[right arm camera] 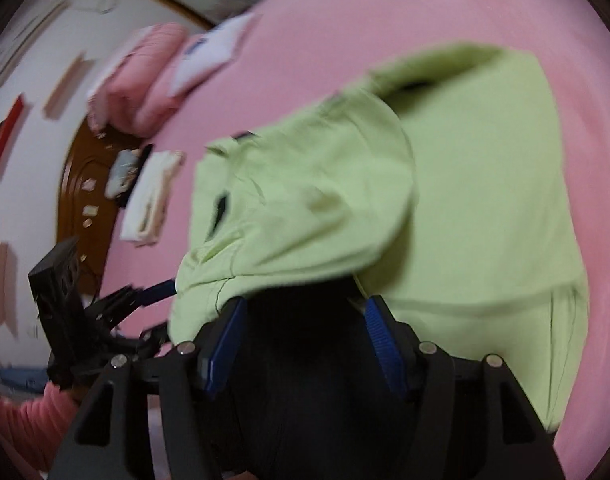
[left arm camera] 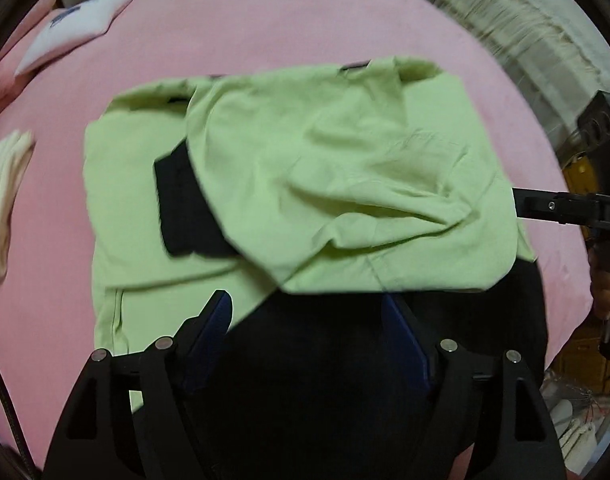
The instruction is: Fold large clothes
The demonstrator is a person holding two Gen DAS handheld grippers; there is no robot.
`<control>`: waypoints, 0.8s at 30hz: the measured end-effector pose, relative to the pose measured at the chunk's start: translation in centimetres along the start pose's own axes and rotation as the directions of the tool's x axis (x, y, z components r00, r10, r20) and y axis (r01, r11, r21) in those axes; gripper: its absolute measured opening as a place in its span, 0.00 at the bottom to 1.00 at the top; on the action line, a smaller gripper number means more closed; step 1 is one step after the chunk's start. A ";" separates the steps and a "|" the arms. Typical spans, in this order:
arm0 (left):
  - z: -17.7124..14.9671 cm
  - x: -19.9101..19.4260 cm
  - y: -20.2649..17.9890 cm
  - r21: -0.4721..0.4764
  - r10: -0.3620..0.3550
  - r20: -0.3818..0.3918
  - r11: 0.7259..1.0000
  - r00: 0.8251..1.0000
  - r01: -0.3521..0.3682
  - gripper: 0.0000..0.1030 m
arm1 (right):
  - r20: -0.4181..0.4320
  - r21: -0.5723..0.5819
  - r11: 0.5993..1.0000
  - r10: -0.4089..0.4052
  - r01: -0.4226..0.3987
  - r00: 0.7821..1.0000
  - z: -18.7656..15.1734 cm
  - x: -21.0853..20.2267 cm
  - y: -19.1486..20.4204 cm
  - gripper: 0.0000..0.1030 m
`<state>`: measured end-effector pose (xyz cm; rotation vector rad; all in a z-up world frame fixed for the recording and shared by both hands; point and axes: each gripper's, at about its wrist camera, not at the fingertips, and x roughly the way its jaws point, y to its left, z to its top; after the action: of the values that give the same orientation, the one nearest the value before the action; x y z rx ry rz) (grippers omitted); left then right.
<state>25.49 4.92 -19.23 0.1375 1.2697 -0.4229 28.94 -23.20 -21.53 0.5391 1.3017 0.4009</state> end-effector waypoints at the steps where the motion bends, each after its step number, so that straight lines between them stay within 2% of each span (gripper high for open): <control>1: -0.2 0.2 0.7 -0.012 0.011 -0.004 1.000 1.000 -0.011 0.74 | -0.001 0.010 1.000 -0.014 0.014 1.000 -0.3 0.1 -0.1 0.60; 3: 0.2 0.1 1.3 -0.057 0.040 -0.001 0.998 0.999 -0.040 0.75 | 0.005 0.042 0.999 -0.011 0.011 1.000 -0.2 0.2 -0.7 0.60; 5: 1.3 -0.5 2.0 -0.104 0.061 0.021 0.993 0.998 -0.058 0.76 | 0.048 0.078 0.997 0.025 -0.029 0.999 0.4 0.0 -1.3 0.60; 8: 3.8 -1.0 3.6 -0.178 0.120 0.084 0.979 0.989 -0.104 0.81 | 0.167 0.109 0.987 0.095 -0.114 0.981 1.7 -1.8 -2.3 0.64; 9: 4.5 -1.0 4.2 -0.193 0.135 0.093 0.974 0.986 -0.116 0.82 | 0.214 0.130 0.985 0.086 -0.116 0.973 2.4 -2.3 -2.6 0.71; 10: 5.4 -0.8 4.8 -0.205 0.149 0.101 0.971 0.984 -0.126 0.82 | 0.240 0.147 0.983 0.070 -0.107 0.968 2.8 -2.1 -2.5 0.77; 11: 6.4 -0.3 5.3 -0.212 0.161 0.104 0.968 0.982 -0.136 0.82 | 0.265 0.170 0.982 0.038 -0.086 0.964 3.9 -2.1 -2.9 0.78; 14: 9.6 2.2 7.0 -0.228 0.216 0.092 0.955 0.972 -0.190 0.82 | 0.248 0.174 0.985 -0.032 -0.012 0.968 6.6 -0.6 -3.4 0.78; 16: 11.5 4.5 8.0 -0.244 0.235 0.071 0.947 0.969 -0.211 0.82 | 0.244 0.137 0.990 -0.077 0.044 0.967 8.5 1.1 -3.6 0.78; 22: 16.1 10.1 10.0 -0.284 0.163 0.069 0.949 0.984 -0.137 0.81 | 0.302 -0.057 0.990 -0.109 0.132 0.947 13.0 5.0 -1.8 0.78; 23: 16.6 10.8 10.1 -0.291 0.155 0.065 0.948 0.986 -0.130 0.79 | 0.323 -0.072 0.985 -0.127 0.158 0.938 13.7 5.7 -1.5 0.78; 24: 17.2 11.4 10.1 -0.297 0.139 0.065 0.948 0.988 -0.114 0.70 | 0.332 -0.073 0.981 -0.148 0.182 0.932 14.4 6.2 -1.4 0.75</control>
<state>47.36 5.84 -26.20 -0.0498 1.2175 -0.1256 44.33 -22.95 -24.81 0.3859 0.9921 0.2247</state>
